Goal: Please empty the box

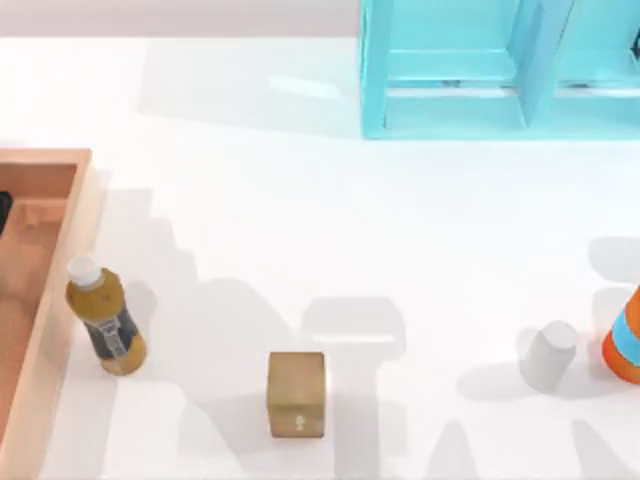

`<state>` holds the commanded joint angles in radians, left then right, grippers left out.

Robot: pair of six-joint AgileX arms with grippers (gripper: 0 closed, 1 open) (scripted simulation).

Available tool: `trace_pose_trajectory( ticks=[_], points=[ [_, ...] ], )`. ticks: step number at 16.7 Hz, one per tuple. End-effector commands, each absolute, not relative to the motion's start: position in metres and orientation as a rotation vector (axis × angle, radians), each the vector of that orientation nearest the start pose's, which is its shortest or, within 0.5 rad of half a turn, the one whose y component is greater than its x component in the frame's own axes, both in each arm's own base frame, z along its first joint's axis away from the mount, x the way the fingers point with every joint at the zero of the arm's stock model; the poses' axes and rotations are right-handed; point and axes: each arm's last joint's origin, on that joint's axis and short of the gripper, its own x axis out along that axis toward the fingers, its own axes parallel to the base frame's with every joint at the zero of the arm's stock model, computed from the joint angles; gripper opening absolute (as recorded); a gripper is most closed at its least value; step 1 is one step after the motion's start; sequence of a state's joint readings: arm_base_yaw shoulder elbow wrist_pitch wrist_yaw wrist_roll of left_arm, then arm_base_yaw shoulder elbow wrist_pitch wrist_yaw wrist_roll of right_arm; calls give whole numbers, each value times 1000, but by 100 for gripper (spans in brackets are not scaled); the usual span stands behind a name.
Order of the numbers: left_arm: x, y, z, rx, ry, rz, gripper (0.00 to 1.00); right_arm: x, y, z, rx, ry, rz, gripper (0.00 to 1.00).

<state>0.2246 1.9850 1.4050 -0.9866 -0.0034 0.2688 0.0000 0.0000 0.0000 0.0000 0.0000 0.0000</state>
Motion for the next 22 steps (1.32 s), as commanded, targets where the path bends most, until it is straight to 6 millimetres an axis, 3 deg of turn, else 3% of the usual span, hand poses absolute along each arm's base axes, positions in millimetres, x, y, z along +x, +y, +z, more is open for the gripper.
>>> trace_pose_trajectory(
  ticks=[1, 14, 22],
  points=[
    [360, 86, 158, 34, 1568, -25, 100, 106, -1, 160, 0, 0, 0, 100],
    [360, 86, 158, 34, 1568, -25, 2, 106, -1, 160, 0, 0, 0, 100],
    [360, 86, 158, 34, 1568, -25, 0, 106, -1, 160, 0, 0, 0, 100]
  ],
)
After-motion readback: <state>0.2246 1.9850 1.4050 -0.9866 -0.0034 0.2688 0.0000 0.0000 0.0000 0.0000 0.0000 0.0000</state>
